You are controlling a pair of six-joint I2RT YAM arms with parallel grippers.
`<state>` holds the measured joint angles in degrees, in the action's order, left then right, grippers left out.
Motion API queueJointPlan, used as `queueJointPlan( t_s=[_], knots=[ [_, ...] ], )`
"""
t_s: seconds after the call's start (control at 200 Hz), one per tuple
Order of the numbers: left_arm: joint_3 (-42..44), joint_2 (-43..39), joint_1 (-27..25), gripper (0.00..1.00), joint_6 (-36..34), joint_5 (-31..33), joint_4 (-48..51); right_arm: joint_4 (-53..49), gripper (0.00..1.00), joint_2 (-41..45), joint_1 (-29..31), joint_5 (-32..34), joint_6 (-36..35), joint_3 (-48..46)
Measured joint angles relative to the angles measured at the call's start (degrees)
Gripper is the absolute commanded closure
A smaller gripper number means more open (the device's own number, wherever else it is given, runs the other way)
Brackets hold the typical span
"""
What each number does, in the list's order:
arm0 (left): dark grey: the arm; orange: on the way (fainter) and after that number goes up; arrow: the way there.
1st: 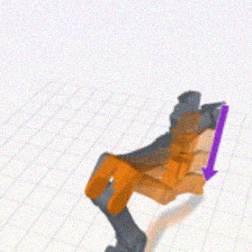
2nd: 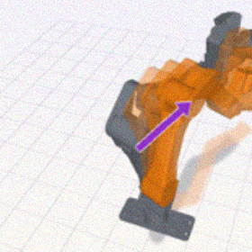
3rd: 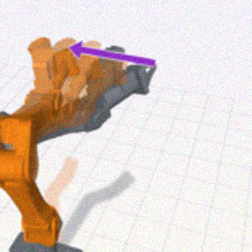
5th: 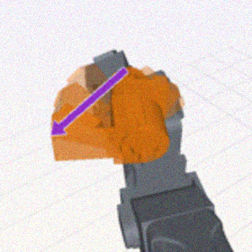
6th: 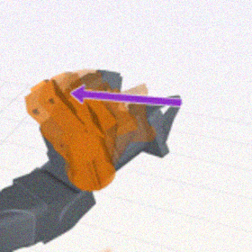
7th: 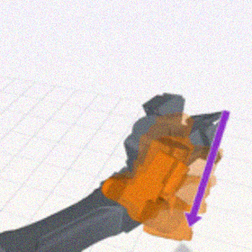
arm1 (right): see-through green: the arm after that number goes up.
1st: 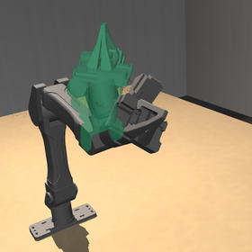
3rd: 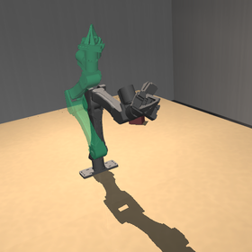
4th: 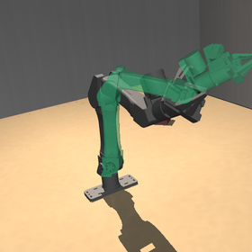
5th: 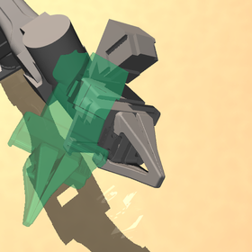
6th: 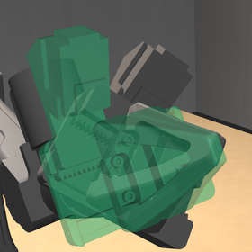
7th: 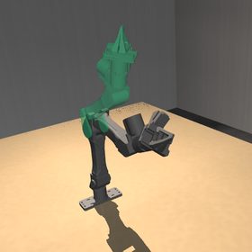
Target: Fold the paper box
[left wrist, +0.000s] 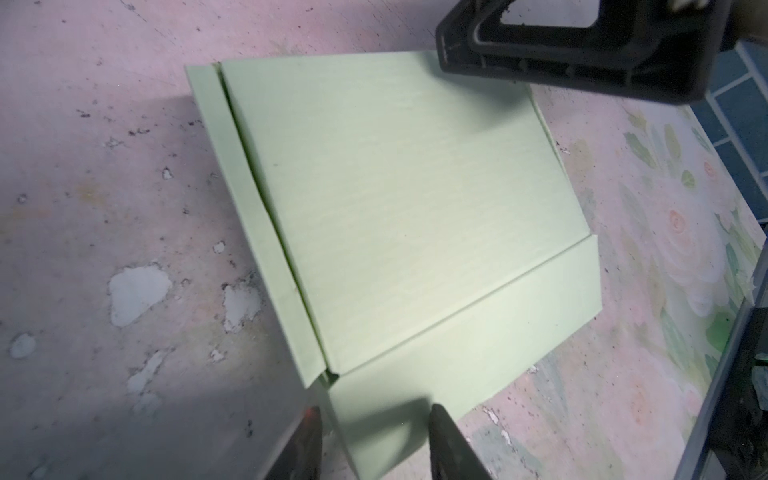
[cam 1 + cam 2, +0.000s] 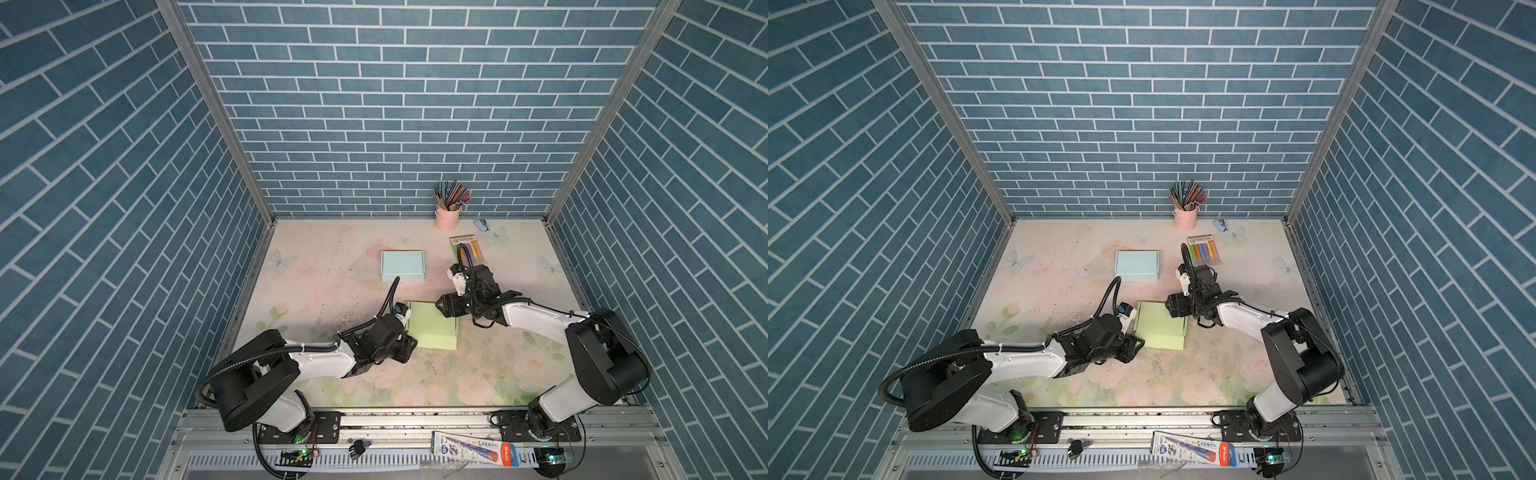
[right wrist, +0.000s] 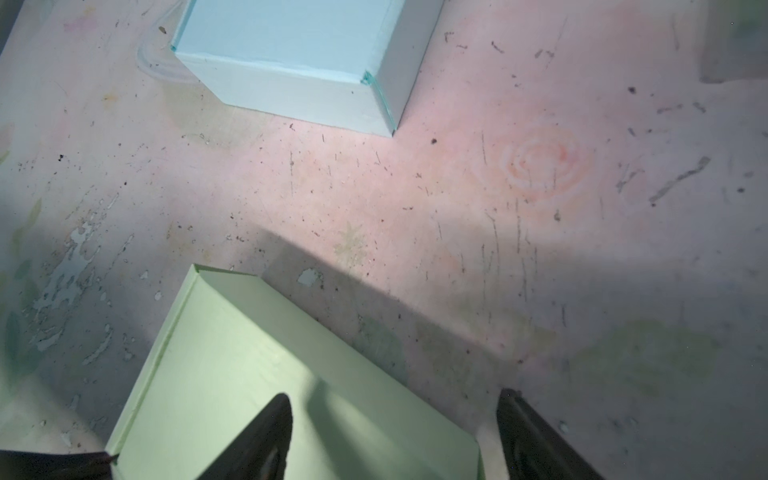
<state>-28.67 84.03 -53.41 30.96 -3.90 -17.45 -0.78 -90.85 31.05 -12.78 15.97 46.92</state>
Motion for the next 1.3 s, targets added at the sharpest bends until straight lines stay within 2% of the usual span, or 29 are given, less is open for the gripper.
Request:
queueJointPlan(
  t_s=[0.31,0.76,1.01,1.135,1.3],
  knots=[
    [-1.6,2.1,0.0,0.57,-1.0,1.4,0.3,1.1,0.24,-3.2,0.0,-3.7,-0.5,1.6],
    [-4.0,4.8,0.2,0.57,-3.9,5.2,2.9,6.8,0.38,-6.2,-0.6,-11.0,-1.1,0.4],
    [-5.0,6.5,0.2,0.53,-5.3,8.0,3.6,9.6,0.4,-7.5,-0.4,-12.3,-1.1,0.3],
    [-5.0,6.9,0.2,0.41,-5.5,9.6,3.0,10.4,0.42,-7.9,0.1,-13.0,-1.3,0.4],
    [-4.8,7.6,0.1,0.41,-5.8,11.6,1.2,10.7,0.42,-8.2,1.0,-14.1,-2.0,0.4]
  ],
)
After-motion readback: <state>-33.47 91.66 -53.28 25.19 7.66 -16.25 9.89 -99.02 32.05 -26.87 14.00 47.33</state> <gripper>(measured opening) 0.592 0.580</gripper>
